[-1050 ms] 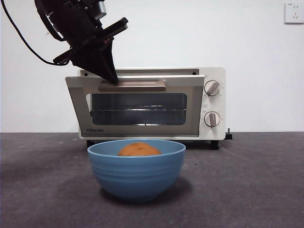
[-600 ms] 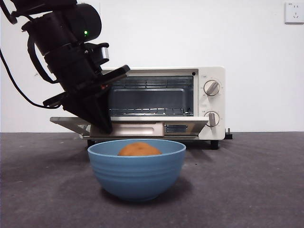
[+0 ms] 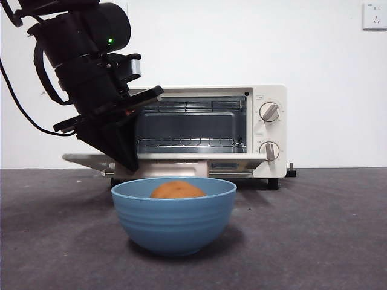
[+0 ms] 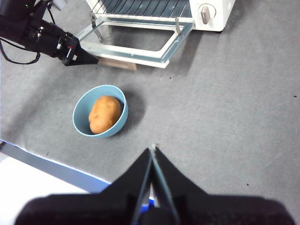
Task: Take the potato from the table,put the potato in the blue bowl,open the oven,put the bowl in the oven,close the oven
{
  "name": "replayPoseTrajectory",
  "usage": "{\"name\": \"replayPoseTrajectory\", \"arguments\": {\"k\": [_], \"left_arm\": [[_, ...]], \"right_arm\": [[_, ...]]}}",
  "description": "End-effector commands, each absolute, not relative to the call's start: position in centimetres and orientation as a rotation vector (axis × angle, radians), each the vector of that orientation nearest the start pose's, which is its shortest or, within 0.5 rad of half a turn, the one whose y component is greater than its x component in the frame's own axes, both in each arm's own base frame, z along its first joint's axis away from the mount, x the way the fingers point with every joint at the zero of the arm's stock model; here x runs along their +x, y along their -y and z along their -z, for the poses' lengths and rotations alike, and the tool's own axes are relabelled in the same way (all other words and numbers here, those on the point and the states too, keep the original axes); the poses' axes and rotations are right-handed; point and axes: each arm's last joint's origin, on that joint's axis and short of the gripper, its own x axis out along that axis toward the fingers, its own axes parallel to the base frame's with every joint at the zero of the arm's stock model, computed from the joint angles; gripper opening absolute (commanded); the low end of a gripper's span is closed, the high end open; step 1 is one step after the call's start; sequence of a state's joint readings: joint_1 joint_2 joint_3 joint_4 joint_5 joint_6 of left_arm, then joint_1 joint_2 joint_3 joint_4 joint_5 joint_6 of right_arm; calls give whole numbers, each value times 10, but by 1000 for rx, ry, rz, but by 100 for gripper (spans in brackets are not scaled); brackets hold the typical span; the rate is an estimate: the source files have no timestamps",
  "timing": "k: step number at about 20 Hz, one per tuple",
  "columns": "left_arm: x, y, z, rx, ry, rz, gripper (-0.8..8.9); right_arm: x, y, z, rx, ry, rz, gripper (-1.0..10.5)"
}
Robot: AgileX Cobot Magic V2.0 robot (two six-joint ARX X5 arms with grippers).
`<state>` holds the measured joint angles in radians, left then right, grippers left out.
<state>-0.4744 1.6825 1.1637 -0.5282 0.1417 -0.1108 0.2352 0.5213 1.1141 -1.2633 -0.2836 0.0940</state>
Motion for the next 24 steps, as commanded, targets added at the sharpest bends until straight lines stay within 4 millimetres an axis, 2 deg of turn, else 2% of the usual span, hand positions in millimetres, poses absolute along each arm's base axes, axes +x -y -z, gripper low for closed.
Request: {"name": "replayPoseTrajectory", "arguments": {"k": [1,7,10,14,17,21,24], "left_arm": [[304,161,-217,116,-1038,516,-6],[292,158,-215,182,-1134,546,-6],[277,152,-237,183,-1124,553,-6],[237,135,-285,169,-1072,591,-6],[204,117,-311,176,-1061,598,-6],[164,95,-337,167,-1015,604,-6],[141,83,-344,169,-1024,602,-6]], "right_arm": [[34,-16,-361,111,-702,-460,-3],[33,-16,-360,119,-714,-457,-3],[35,-17,-358,122,-749,-453,-3],[51,-23,-357,160,-817,-539,-3],[71,-30,-355,190,-897,-609,-3],[96,-37,-348,205,-1001,-604,-3],[117,-42,-341,252,-1077,-600,-2]]}}
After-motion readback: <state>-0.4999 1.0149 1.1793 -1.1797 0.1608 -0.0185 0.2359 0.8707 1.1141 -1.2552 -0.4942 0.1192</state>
